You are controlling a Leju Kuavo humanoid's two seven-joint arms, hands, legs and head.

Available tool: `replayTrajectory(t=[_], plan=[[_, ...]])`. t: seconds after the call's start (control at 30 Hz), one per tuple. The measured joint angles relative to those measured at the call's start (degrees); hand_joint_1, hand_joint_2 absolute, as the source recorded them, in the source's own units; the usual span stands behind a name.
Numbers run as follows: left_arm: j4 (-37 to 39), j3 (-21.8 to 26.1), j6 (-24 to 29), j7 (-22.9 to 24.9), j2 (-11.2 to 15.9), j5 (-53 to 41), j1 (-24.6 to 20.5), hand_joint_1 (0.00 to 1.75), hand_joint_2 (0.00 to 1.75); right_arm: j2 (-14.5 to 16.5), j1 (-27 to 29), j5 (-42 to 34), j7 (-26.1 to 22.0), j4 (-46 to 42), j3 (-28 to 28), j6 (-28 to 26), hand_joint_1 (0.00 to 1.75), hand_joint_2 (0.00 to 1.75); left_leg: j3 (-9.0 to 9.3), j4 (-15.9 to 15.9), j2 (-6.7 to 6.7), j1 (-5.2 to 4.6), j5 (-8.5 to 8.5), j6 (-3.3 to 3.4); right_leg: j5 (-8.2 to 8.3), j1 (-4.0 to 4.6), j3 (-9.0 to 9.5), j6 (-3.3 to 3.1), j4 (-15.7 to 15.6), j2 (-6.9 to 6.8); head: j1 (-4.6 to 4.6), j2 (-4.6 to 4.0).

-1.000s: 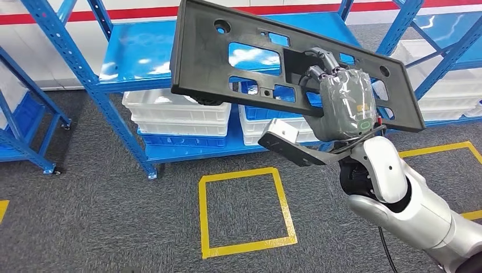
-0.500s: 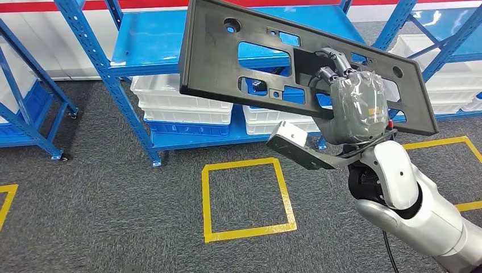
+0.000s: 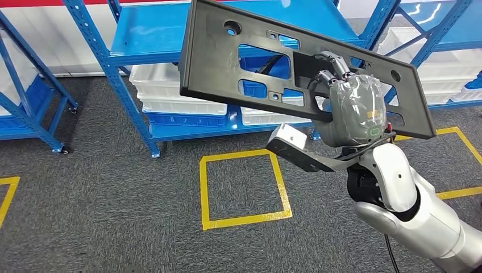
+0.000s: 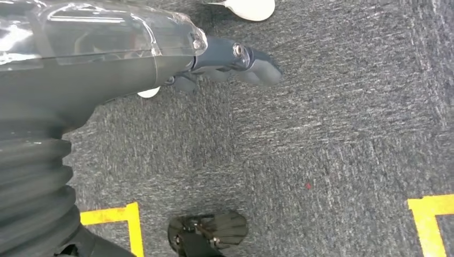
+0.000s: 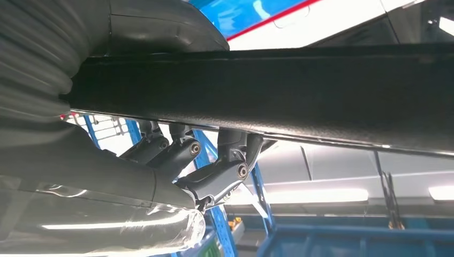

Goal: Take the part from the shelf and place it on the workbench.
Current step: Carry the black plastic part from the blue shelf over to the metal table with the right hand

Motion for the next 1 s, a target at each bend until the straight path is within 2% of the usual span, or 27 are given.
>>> replayTrajectory(t=[0.07, 0.1, 0.13, 0.17, 0.23, 0.27, 0.3, 0.33, 0.37, 0.4, 0.43, 0.47, 0.5, 0.57, 0.6, 0.63, 0.67, 0.73, 0.77, 0.8, 0.83, 0.87, 0.9, 0.93, 0.97, 1.0], plan=[[0.01, 0.01, 0.0, 0.04, 0.03, -0.07, -0.01, 0.0, 1.75, -0.05, 0.32, 0.1, -0.01, -0.16, -0.4, 0.08, 1.75, 1.75, -0.52, -0.31, -0.04, -0.12, 0.6, 0.99, 0.38, -0.19, -0.28, 0.77, 0.14, 0.02, 0.08, 0.0], [0.01, 0.01, 0.0, 0.05, 0.08, -0.11, -0.06, 0.0, 1.75, -0.13, 0.48, 0.1, -0.01, -0.23, -0.55, 0.14, 1.75, 1.75, -0.94, -0.4, -0.03, -0.12, 1.09, 1.55, -0.35, -0.3, -0.67, 1.1, 0.7, 0.09, 0.11, 0.0], [0.01, 0.02, 0.0, 0.06, 0.13, -0.16, -0.12, 0.0, 1.75, -0.25, 0.67, 0.09, -0.01, -0.33, -0.69, 0.19, 1.75, 1.75, -1.48, -0.53, 0.01, -0.07, 1.67, 2.07, -1.99, -0.38, -1.3, 1.38, 2.19, 0.18, 0.2, 0.0], [0.01, 0.03, 0.0, 0.04, 0.18, -0.2, -0.19, 0.0, 1.75, -0.37, 0.88, 0.08, 0.0, -0.46, -0.87, 0.23, 1.75, 1.75, -2.06, -0.58, 0.03, -0.05, 2.23, 2.45, -4.48, -0.46, -2.19, 1.59, 4.83, 0.26, 0.29, 0.0], [0.0, 0.05, 0.0, 0.02, 0.21, -0.29, -0.2, 0.0, 1.75, -0.53, 1.41, 0.03, 0.0, -0.67, -1.32, 0.31, 1.75, 1.75, -3.42, -0.55, -0.01, -0.23, 3.31, 2.79, -9.54, -0.49, -4.0, 1.87, 12.22, 0.36, 0.6, 0.0], [0.0, 0.05, -0.01, 0.02, 0.21, -0.33, -0.2, 0.0, 1.75, -0.55, 1.68, 0.0, 0.0, -0.72, -1.51, 0.34, 1.75, 1.75, -4.13, -0.52, -0.02, -0.35, 3.85, 2.84, -10.72, -0.49, -4.37, 1.89, 15.16, 0.39, 0.75, 0.0], [0.0, 0.05, -0.03, 0.02, 0.22, -0.35, -0.19, 0.0, 1.75, -0.57, 1.92, 0.0, 0.0, -0.76, -1.66, 0.37, 1.75, 1.75, -4.86, -0.49, -0.02, -0.48, 4.41, 2.85, -10.68, -0.48, -4.01, 1.8, 16.44, 0.42, 0.89, 0.0], [0.0, 0.05, -0.07, 0.01, 0.22, -0.36, -0.19, 0.0, 1.75, -0.59, 2.13, 0.01, 0.0, -0.83, -1.79, 0.39, 1.75, 1.75, -5.56, -0.46, -0.02, -0.6, 4.95, 2.82, -9.58, -0.45, -2.73, 1.63, 15.63, 0.44, 1.0, 0.0], [-0.01, 0.05, -0.11, 0.0, 0.21, -0.36, -0.2, 0.0, 1.75, -0.62, 2.31, 0.04, 0.0, -0.93, -1.93, 0.42, 1.75, 1.75, -6.18, -0.45, -0.03, -0.69, 5.46, 2.75, -7.99, -0.41, -0.54, 1.37, 12.83, 0.45, 1.08, 0.0], [-0.06, 0.06, -0.15, -0.02, 0.19, -0.37, -0.2, 0.0, 1.75, -0.68, 2.45, 0.09, 0.0, -1.08, -2.16, 0.45, 1.75, 1.75, -6.65, -0.44, -0.03, -0.78, 5.92, 2.64, -6.78, -0.33, 2.36, 1.05, 8.68, 0.46, 1.17, 0.0], [-0.14, 0.07, -0.19, -0.04, 0.16, -0.37, -0.22, 0.0, 1.75, -0.77, 2.56, 0.15, 0.0, -1.28, -2.47, 0.5, 1.75, 1.75, -7.03, -0.41, -0.01, -0.89, 6.37, 2.46, -6.24, -0.21, 5.22, 0.72, 4.24, 0.48, 1.25, 0.0], [-0.21, 0.09, -0.2, -0.1, 0.14, -0.38, -0.24, 0.0, 1.75, -0.85, 2.66, 0.21, 0.0, -1.49, -2.84, 0.57, 1.75, 1.75, -7.29, -0.41, 0.01, -0.95, 6.83, 2.21, -6.19, -0.06, 7.3, 0.44, 0.84, 0.48, 1.27, 0.0], [-0.28, 0.1, -0.22, -0.15, 0.13, -0.38, -0.26, 0.0, 1.75, -0.95, 2.79, 0.27, 0.0, -1.72, -3.19, 0.66, 1.75, 1.75, -7.49, -0.43, 0.05, -0.95, 7.28, 1.91, -6.4, 0.12, 8.47, 0.17, -1.25, 0.49, 1.32, 0.0], [-0.31, 0.14, -0.23, -0.26, 0.11, -0.38, -0.28, 0.0, 1.75, -1.1, 3.3, 0.37, 0.0, -2.05, -3.75, 0.84, 1.75, 1.75, -7.72, -0.5, 0.12, -0.79, 7.95, 1.28, -6.03, 0.32, 8.46, -0.48, -2.19, 0.42, 1.3, 0.0], [-0.31, 0.16, -0.27, -0.38, 0.11, -0.38, -0.28, 0.0, 1.75, -1.18, 3.56, 0.42, 0.0, -2.2, -4.01, 0.91, 1.75, 1.75, -8.0, -0.13, 0.15, -0.69, 7.53, 1.01, -5.56, 0.33, 8.24, -0.9, -2.38, 0.34, 1.27, 0.0], [-0.31, 0.2, -0.34, -0.62, 0.11, -0.38, -0.29, 0.0, 1.75, -1.21, 3.83, 0.48, 0.0, -2.36, -4.33, 0.95, 1.75, 1.75, -8.56, 1.07, 0.16, -0.61, 6.2, 0.75, -5.05, 0.28, 7.91, -1.34, -2.58, 0.24, 1.12, 0.0], [-0.31, 0.24, -0.46, -0.92, 0.12, -0.38, -0.3, 0.0, 1.75, -1.24, 4.13, 0.54, 0.0, -2.55, -4.68, 0.96, 1.75, 1.75, -9.46, 3.34, 0.16, -0.53, 4.03, 0.52, -4.53, 0.2, 7.51, -1.68, -2.76, 0.14, 0.89, 0.0], [-0.32, 0.3, -0.68, -1.42, 0.09, -0.31, -0.29, 0.0, 1.75, -1.25, 4.93, 0.59, 0.0, -2.99, -5.35, 1.0, 1.75, 1.75, -11.85, 10.51, 0.14, -0.37, -0.89, 0.07, -3.66, 0.23, 6.41, -1.99, -2.69, 0.07, 0.37, 0.0], [-0.32, 0.32, -0.73, -1.52, 0.07, -0.26, -0.29, 0.0, 1.75, -1.26, 5.36, 0.53, 0.0, -3.15, -5.62, 1.05, 1.75, 1.75, -12.7, 13.75, 0.14, -0.31, -2.19, -0.12, -3.26, 0.23, 5.85, -1.97, -2.61, 0.06, 0.21, 0.0], [-0.32, 0.33, -0.74, -1.57, 0.04, -0.21, -0.28, 0.0, 1.75, -1.27, 5.76, 0.43, 0.0, -3.28, -5.89, 1.14, 1.75, 1.75, -12.81, 15.5, 0.14, -0.23, -2.3, -0.28, -2.9, 0.22, 5.27, -1.9, -2.48, 0.07, 0.11, 0.0], [-0.31, 0.34, -0.74, -1.64, 0.04, -0.19, -0.28, 0.0, 1.75, -1.28, 6.11, 0.32, 0.0, -3.39, -6.16, 1.24, 1.75, 1.75, -11.78, 15.02, 0.15, -0.13, -1.4, -0.37, -2.6, 0.19, 4.72, -1.76, -2.28, 0.1, 0.05, 0.0], [-0.31, 0.35, -0.74, -1.69, 0.04, -0.19, -0.28, 0.0, 1.75, -1.31, 6.41, 0.22, 0.0, -3.52, -6.4, 1.35, 1.75, 1.75, -9.61, 12.36, 0.18, -0.03, 0.01, -0.4, -2.4, 0.15, 4.23, -1.61, -2.01, 0.13, 0.02, 0.0], [-0.31, 0.36, -0.74, -1.75, 0.05, -0.19, -0.31, 0.0, 1.75, -1.34, 6.67, 0.15, 0.0, -3.68, -6.68, 1.45, 1.75, 1.75, -6.75, 8.24, 0.21, 0.05, 1.06, -0.35, -2.29, 0.11, 3.84, -1.43, -1.66, 0.15, -0.01, 0.0], [-0.31, 0.36, -0.73, -1.81, 0.07, -0.19, -0.36, 0.0, 1.75, -1.38, 6.86, 0.12, 0.0, -3.85, -6.99, 1.54, 1.75, 1.75, -4.08, 4.34, 0.19, 0.05, 1.6, -0.19, -2.25, 0.1, 3.47, -1.21, -1.28, 0.15, -0.03, 0.0], [-0.31, 0.37, -0.73, -1.84, 0.07, -0.19, -0.39, 0.0, 1.75, -1.41, 7.01, 0.1, 0.0, -4.01, -7.29, 1.6, 1.75, 1.75, -2.28, 1.52, 0.18, -0.01, 1.73, 0.02, -2.21, 0.11, 3.23, -0.96, -0.95, 0.13, -0.03, 0.0], [-0.31, 0.37, -0.72, -1.86, 0.07, -0.19, -0.43, 0.0, 1.75, -1.46, 7.12, 0.09, 0.0, -4.16, -7.57, 1.63, 1.75, 1.75, -1.44, 0.05, 0.14, -0.11, 1.5, 0.3, -2.15, 0.13, 3.02, -0.66, -0.71, 0.11, -0.03, 0.0]])
